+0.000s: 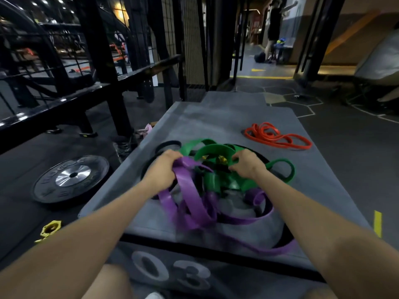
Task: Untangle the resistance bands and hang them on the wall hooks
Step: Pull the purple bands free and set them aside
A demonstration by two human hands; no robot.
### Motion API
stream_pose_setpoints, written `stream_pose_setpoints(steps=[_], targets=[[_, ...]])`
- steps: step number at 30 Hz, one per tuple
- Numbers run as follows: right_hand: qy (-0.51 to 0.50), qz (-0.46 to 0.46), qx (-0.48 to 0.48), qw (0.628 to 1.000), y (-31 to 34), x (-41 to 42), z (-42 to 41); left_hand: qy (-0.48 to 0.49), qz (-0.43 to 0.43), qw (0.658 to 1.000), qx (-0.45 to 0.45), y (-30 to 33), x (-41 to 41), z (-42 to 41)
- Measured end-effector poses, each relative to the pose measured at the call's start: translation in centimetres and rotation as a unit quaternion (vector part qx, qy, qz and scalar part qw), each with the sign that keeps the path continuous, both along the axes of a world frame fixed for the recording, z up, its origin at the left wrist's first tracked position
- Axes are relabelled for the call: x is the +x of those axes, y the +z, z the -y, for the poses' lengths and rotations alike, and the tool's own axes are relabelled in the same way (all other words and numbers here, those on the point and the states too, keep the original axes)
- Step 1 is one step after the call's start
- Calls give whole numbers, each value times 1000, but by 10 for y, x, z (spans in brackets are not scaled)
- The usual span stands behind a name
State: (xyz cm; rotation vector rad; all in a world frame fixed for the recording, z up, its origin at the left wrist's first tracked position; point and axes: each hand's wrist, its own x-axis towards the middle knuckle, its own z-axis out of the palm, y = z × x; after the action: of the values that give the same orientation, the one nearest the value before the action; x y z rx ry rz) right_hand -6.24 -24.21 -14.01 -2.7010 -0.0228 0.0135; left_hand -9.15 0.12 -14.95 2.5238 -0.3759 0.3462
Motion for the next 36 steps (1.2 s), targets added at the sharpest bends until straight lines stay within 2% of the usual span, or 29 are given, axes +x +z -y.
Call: stream_pose_setpoints(steps=[2, 4, 6, 8, 9, 11, 13, 18, 22, 24, 26, 28, 31, 36], targets=[[-26, 2, -2, 1000, 0, 0, -1, 56, 32, 997, -46, 13, 4, -11], [-30, 16, -52, 998, 3, -4, -4, 107, 35, 989, -96, 21, 7, -18], [-15, 74, -120, 990, 8, -13, -10, 110, 35, 982, -149, 24, 7, -24], [52, 152, -150, 976, 15, -20, -23, 89, 24, 979, -183, 23, 2, -26], [100, 157, -128, 974, 17, -24, -32, 79, 14, 977, -199, 22, -3, -26], [181, 97, -46, 978, 16, -29, -50, 57, -7, 971, -232, 21, -13, -25], [204, 48, 10, 978, 8, -33, -61, 38, -29, 967, -249, 16, -19, -29], [155, 81, 74, 982, -17, -34, -69, 37, -62, 973, -221, -6, -32, -47], [132, 83, 76, 985, -26, -33, -77, 43, -131, 974, -180, -23, -37, -56], [120, 69, 56, 989, -27, -37, -77, 24, -164, 978, -122, -24, -44, -52], [104, 79, 17, 991, -33, -42, -74, 12, -175, 982, -68, -24, -50, -47], [84, 92, 17, 992, -38, -49, -69, -6, -174, 983, -48, -29, -54, -42], [81, 68, 40, 994, -37, -47, -63, 0, -159, 986, -56, -47, -54, -42], [143, 16, 73, 987, -26, -40, -63, 9, -117, 985, -124, -57, -42, -46]])
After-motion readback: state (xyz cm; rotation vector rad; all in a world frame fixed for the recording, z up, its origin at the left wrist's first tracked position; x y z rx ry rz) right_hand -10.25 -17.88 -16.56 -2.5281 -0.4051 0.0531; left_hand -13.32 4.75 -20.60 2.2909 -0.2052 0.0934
